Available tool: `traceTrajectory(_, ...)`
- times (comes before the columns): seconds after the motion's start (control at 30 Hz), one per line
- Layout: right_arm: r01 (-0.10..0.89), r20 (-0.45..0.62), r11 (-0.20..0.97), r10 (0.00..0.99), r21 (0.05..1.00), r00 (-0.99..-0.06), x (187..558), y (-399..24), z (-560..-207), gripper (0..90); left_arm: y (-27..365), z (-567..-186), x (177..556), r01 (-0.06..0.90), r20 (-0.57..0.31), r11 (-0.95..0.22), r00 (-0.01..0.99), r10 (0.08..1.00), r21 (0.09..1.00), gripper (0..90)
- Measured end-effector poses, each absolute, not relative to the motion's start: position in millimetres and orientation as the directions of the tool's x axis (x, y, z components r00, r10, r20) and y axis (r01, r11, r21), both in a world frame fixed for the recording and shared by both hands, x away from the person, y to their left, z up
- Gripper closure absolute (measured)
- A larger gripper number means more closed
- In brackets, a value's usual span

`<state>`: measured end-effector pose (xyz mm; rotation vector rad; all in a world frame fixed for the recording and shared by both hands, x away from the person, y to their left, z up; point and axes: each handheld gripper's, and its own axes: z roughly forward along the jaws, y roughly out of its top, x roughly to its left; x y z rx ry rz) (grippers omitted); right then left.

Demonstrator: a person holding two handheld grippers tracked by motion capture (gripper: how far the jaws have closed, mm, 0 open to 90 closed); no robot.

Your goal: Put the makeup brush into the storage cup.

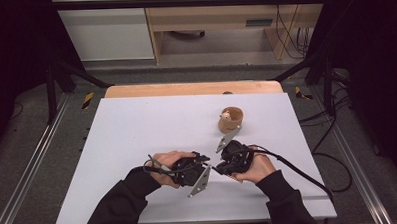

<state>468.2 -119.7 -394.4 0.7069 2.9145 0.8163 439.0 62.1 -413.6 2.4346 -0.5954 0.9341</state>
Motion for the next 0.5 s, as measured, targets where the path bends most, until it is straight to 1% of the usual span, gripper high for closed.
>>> traceTrajectory(0.1, 0.421, 0.094, 0.754, 0.436, 0.504, -0.895, 467.7, -119.7, -394.1, 83.2, 59.1, -417.0, 438.3, -0.549, 0.708, -0.804, 0.661, -0.249, 0.23, 64.5)
traceTrajectory(0.23, 0.418, 0.092, 0.756, 0.434, 0.504, -0.896, 467.8, -119.9, -394.1, 83.2, 56.4, -418.5, 437.7, -0.562, 0.717, -0.799, 0.646, -0.262, 0.213, 66.4)
traceTrajectory(0.3, 0.417, 0.093, 0.757, 0.432, 0.504, -0.897, 467.6, -120.3, -393.3, 83.2, 55.1, -418.1, 437.1, -0.566, 0.723, -0.804, 0.631, -0.28, 0.183, 68.7)
traceTrajectory(0.33, 0.417, 0.093, 0.757, 0.432, 0.504, -0.897, 467.6, -120.3, -393.3, 83.2, 52.5, -416.8, 438.2, -0.599, 0.736, -0.786, 0.6, -0.314, 0.153, 68.7)
traceTrajectory(0.37, 0.418, 0.095, 0.755, 0.433, 0.504, -0.896, 467.4, -120.5, -393.1, 83.2, 53.6, -418.8, 436.2, -0.571, 0.728, -0.804, 0.621, -0.291, 0.166, 69.3)
traceTrajectory(0.5, 0.419, 0.099, 0.754, 0.432, 0.505, -0.896, 466.8, -120.7, -392.5, 83.2, 51.4, -418.7, 435.2, -0.581, 0.737, -0.801, 0.604, -0.303, 0.147, 73.5)
